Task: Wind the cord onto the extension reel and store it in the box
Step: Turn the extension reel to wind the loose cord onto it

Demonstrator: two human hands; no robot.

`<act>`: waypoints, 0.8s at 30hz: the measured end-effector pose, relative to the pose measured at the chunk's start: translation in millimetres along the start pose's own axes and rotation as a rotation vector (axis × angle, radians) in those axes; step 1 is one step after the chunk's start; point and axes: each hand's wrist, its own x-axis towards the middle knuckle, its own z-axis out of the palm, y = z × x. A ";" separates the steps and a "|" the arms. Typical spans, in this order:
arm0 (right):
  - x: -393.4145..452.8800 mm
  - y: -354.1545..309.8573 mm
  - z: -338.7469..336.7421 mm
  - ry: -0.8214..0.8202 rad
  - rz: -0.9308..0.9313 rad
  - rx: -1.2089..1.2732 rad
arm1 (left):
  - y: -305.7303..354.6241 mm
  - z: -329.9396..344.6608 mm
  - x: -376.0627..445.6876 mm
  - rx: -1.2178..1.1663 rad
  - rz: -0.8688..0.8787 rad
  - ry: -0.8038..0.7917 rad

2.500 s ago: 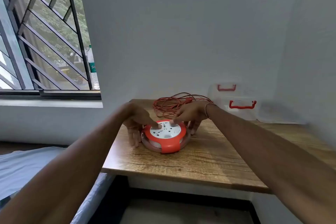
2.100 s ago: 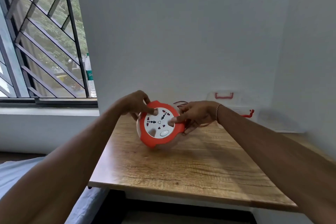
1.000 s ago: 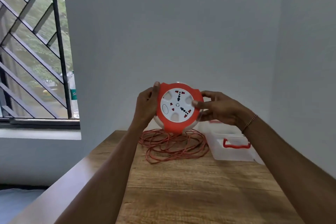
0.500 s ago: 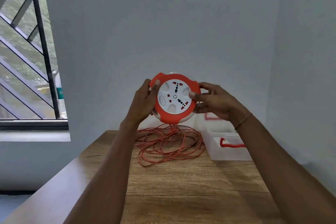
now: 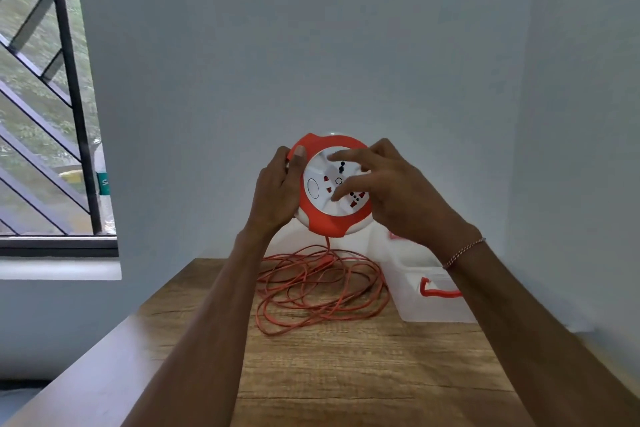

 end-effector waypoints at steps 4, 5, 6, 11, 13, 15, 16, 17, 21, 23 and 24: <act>0.1 -14.0 2.3 -0.108 0.033 -0.123 | 0.0 -1.4 1.7 -0.001 0.000 -0.024; 0.1 -16.2 2.0 -0.114 0.037 -0.134 | -0.4 -2.0 1.9 0.005 0.002 -0.027; 0.3 -17.8 1.8 -0.119 0.038 -0.149 | -0.9 -2.3 2.0 0.010 0.004 -0.029; 2.1 -24.1 3.0 -0.123 0.061 -0.288 | 0.6 -0.2 2.2 0.006 0.017 -0.041; 1.3 -24.3 3.3 -0.124 0.070 -0.323 | 2.5 0.6 2.0 0.011 0.024 -0.037; 1.2 -24.0 3.5 -0.132 0.089 -0.352 | 4.0 2.0 1.4 0.011 0.023 -0.036; 1.4 -24.0 3.9 -0.136 0.104 -0.364 | 4.9 2.7 1.0 0.010 0.018 -0.039; 1.7 -24.4 4.3 -0.143 0.121 -0.377 | 5.7 3.3 0.4 0.007 0.014 -0.040; 0.1 -23.9 6.9 -0.097 0.175 -0.361 | 7.8 3.0 -0.4 -0.018 0.012 -0.041; -1.4 -22.3 8.8 -0.052 0.201 -0.331 | 8.4 2.8 -0.8 -0.026 0.004 -0.044; -1.7 -21.3 10.5 -0.037 0.217 -0.320 | 8.5 2.8 -0.9 -0.028 -0.003 -0.045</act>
